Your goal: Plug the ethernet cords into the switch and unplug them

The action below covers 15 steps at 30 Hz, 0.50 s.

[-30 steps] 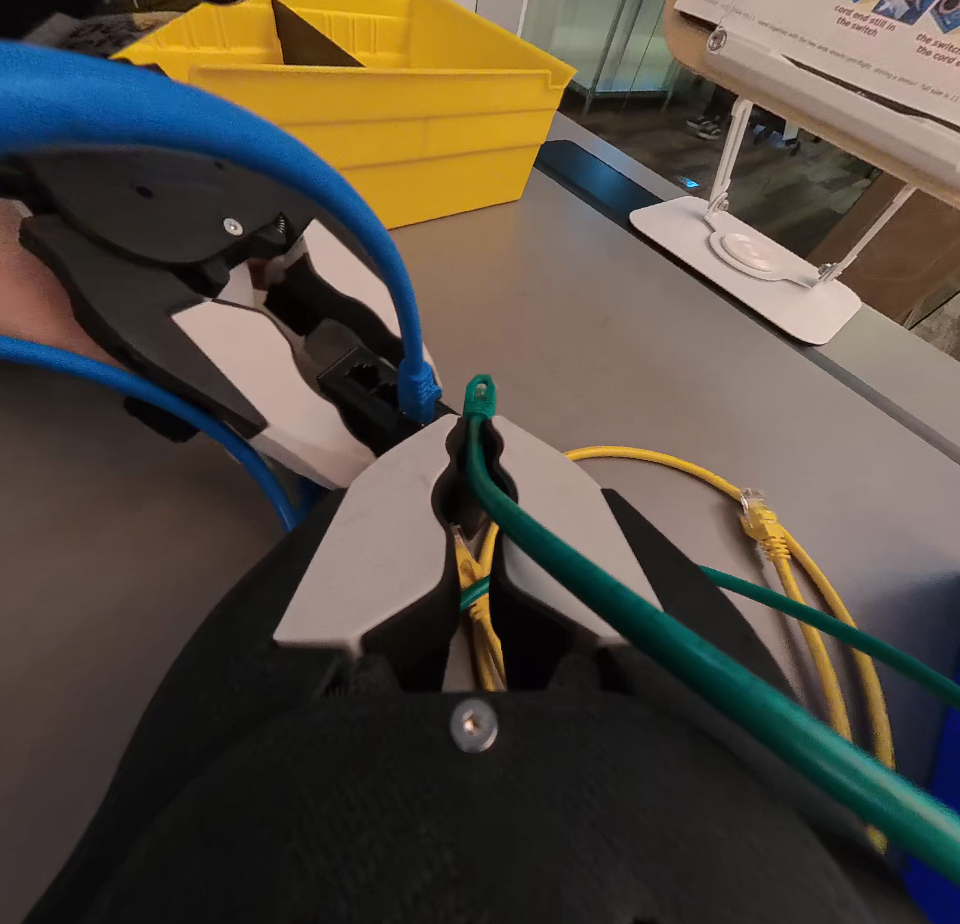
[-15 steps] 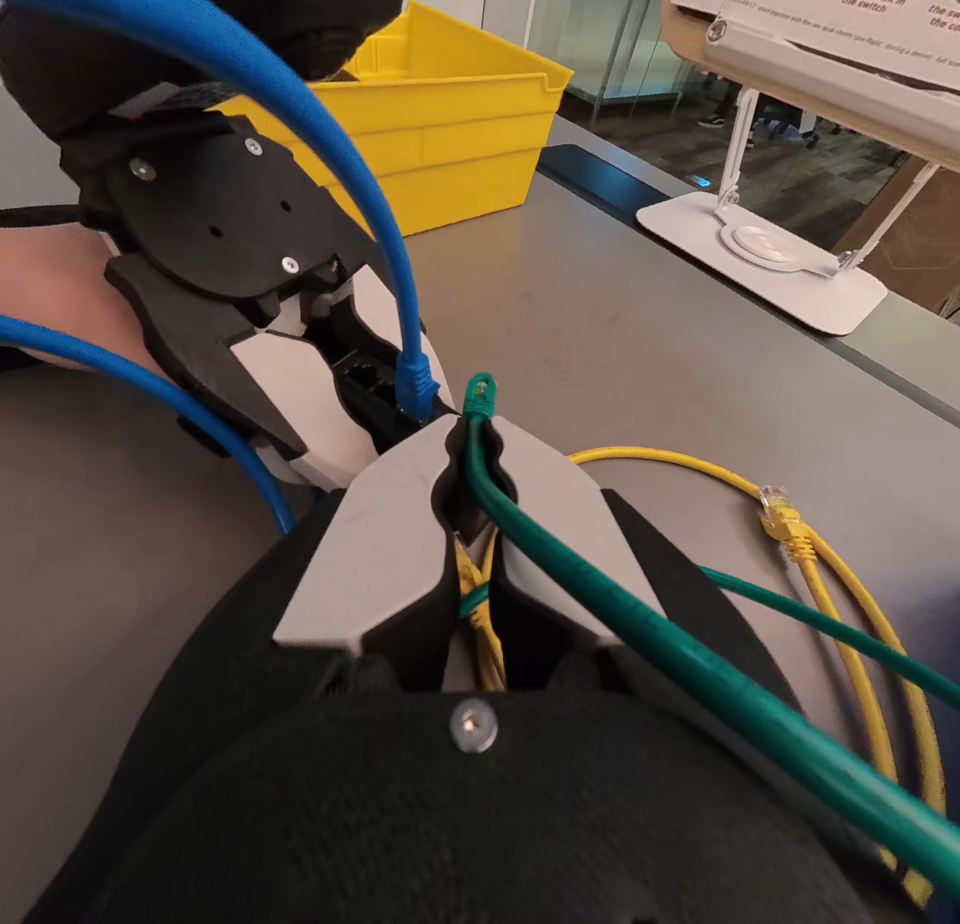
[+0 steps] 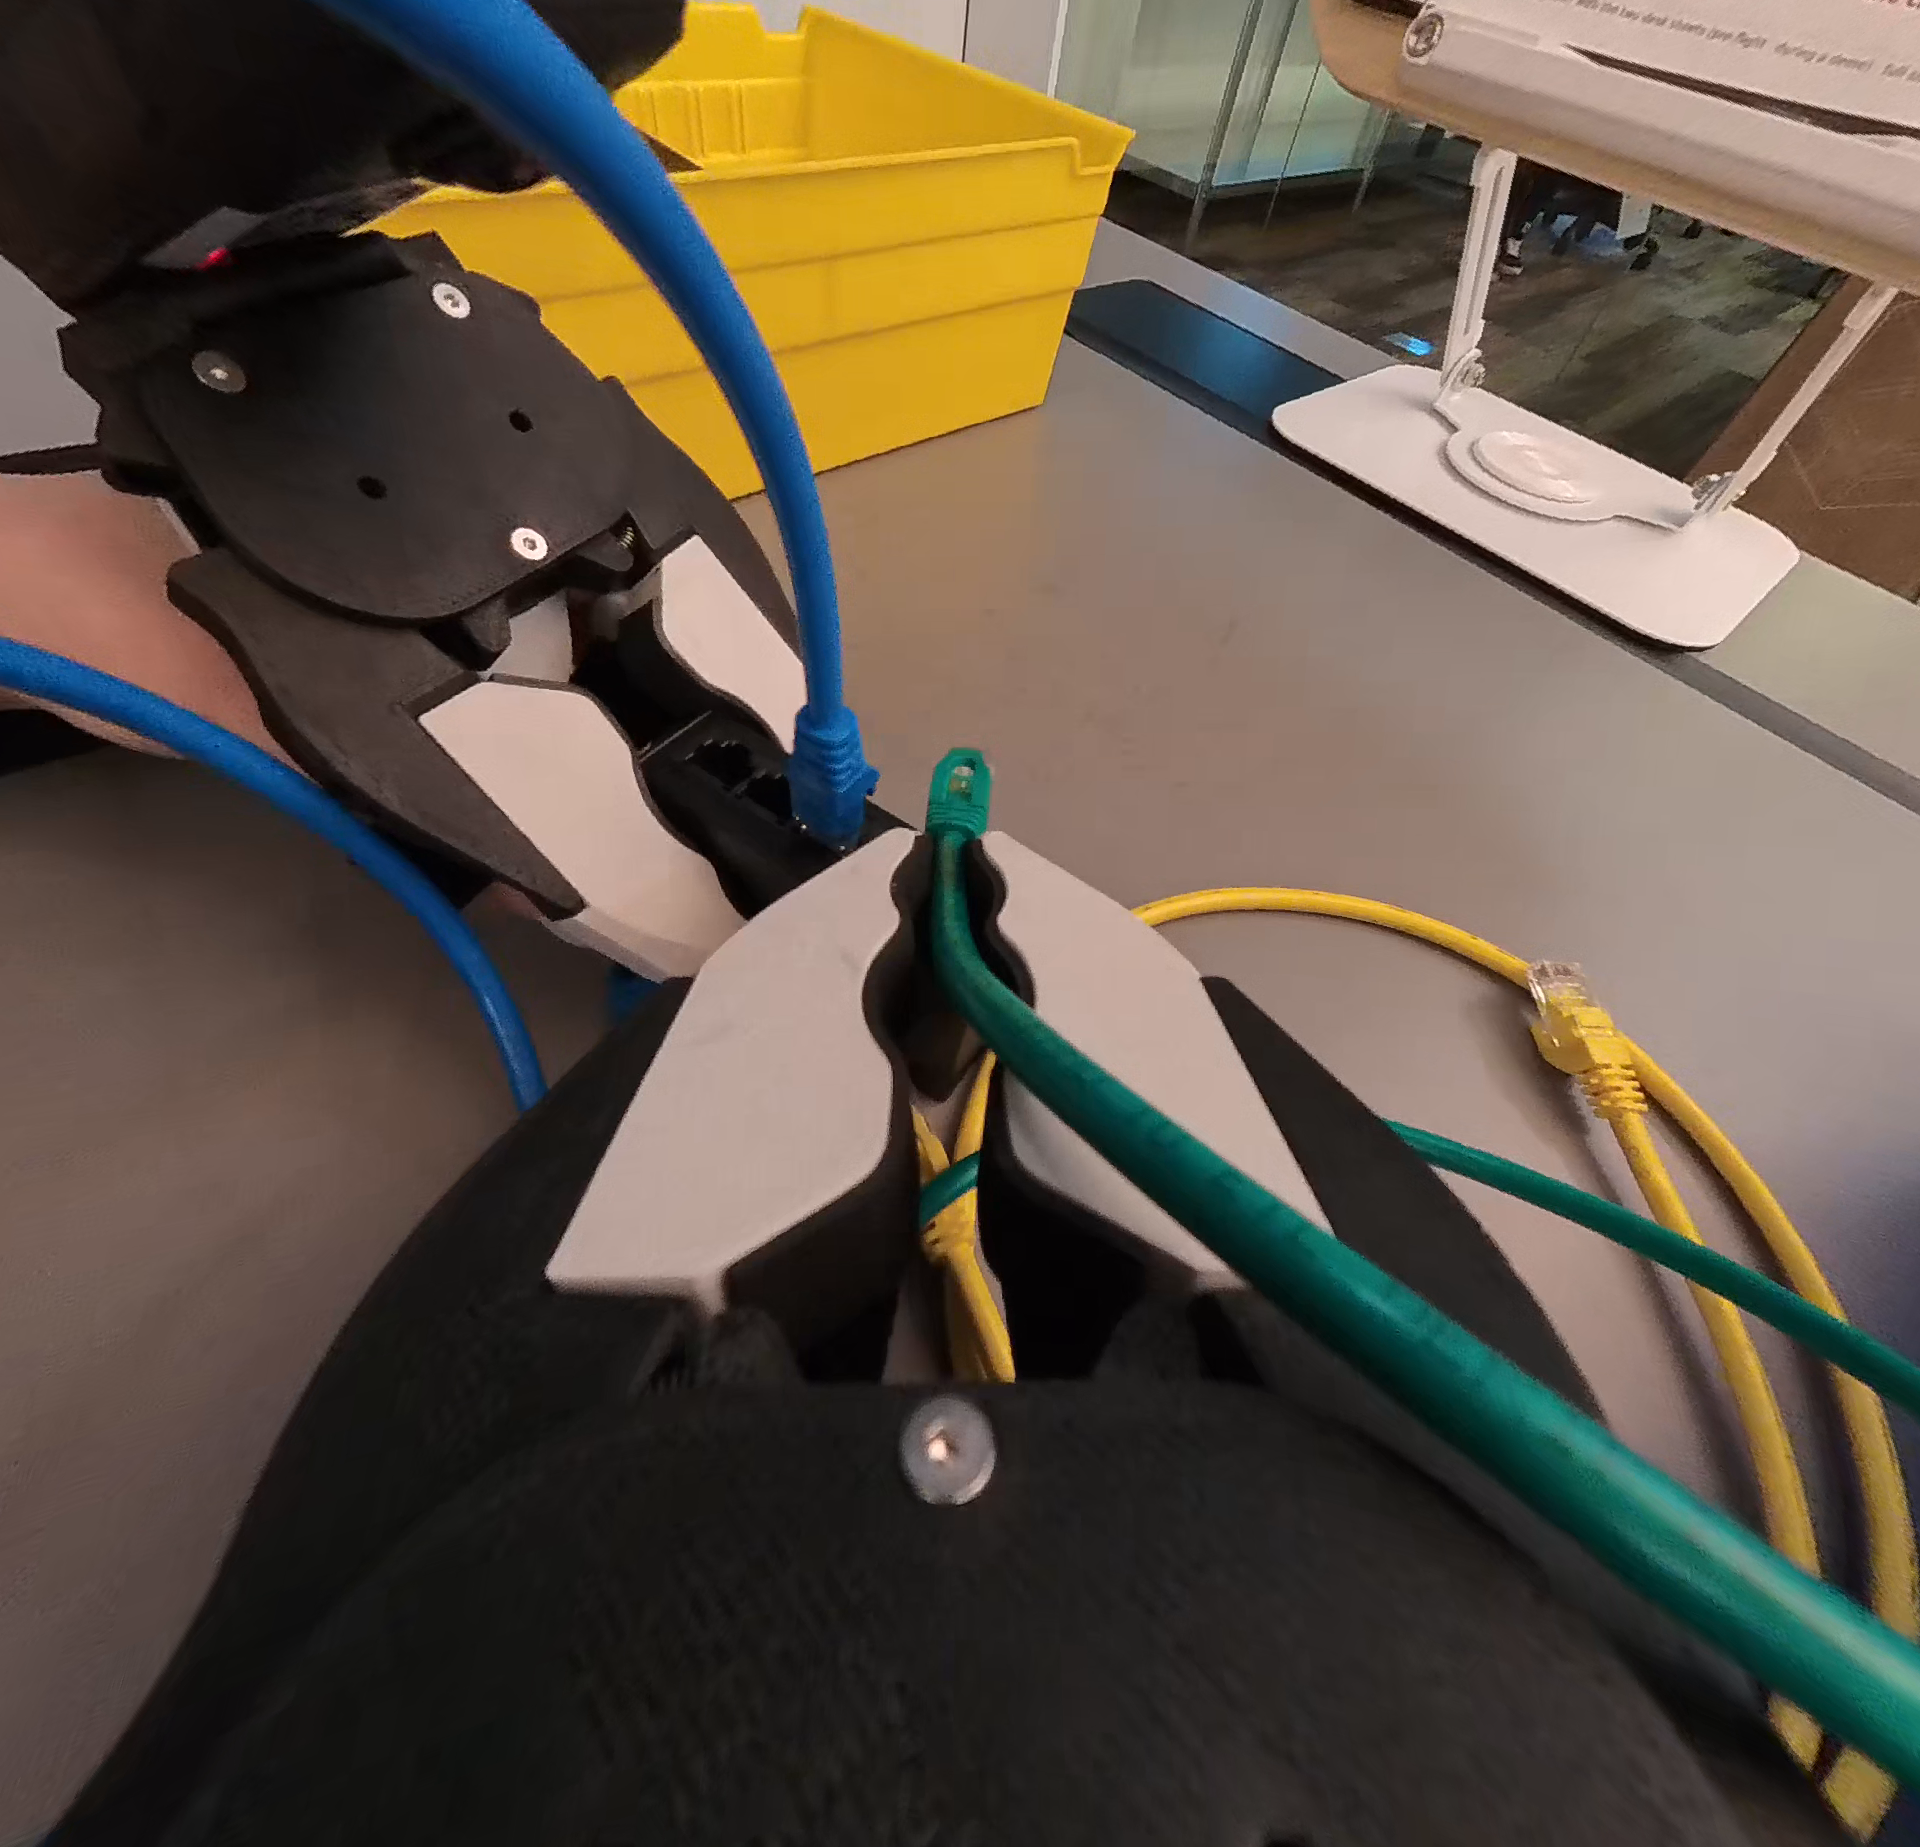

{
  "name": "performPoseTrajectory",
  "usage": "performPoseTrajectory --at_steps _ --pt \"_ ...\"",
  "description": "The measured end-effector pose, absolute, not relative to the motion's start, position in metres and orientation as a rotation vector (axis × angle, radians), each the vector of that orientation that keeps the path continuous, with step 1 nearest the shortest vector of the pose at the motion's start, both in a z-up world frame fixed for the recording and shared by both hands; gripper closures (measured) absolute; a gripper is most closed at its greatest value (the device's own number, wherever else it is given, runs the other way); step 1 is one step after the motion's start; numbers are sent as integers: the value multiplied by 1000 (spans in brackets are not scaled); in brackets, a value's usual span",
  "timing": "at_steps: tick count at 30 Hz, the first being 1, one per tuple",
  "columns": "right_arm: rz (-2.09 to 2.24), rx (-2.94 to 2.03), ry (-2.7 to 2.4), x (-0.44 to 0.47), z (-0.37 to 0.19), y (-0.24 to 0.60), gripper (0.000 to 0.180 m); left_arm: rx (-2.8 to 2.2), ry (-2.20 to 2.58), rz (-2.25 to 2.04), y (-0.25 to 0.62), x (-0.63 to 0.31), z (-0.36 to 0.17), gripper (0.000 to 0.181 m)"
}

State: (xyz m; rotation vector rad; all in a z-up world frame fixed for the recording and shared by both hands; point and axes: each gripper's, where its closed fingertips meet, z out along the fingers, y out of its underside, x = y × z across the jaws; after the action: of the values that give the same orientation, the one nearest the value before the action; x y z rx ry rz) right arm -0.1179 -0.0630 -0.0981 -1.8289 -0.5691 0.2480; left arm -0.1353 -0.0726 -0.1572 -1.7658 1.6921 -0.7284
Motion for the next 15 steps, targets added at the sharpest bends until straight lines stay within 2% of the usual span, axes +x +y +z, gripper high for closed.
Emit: performPoseTrajectory --at_steps 3,6,15 --pt "270 -1814 -561 -118 -93 -63 173 -1712 1671 -679 -70 -134 -150 151" --pt "296 -1740 -524 -110 -65 -63 173 -1616 1604 -607 -63 -134 -122 151" --pt "321 -1468 -491 -74 89 -99 174 -1334 1506 -118 -21 -146 -7 152"
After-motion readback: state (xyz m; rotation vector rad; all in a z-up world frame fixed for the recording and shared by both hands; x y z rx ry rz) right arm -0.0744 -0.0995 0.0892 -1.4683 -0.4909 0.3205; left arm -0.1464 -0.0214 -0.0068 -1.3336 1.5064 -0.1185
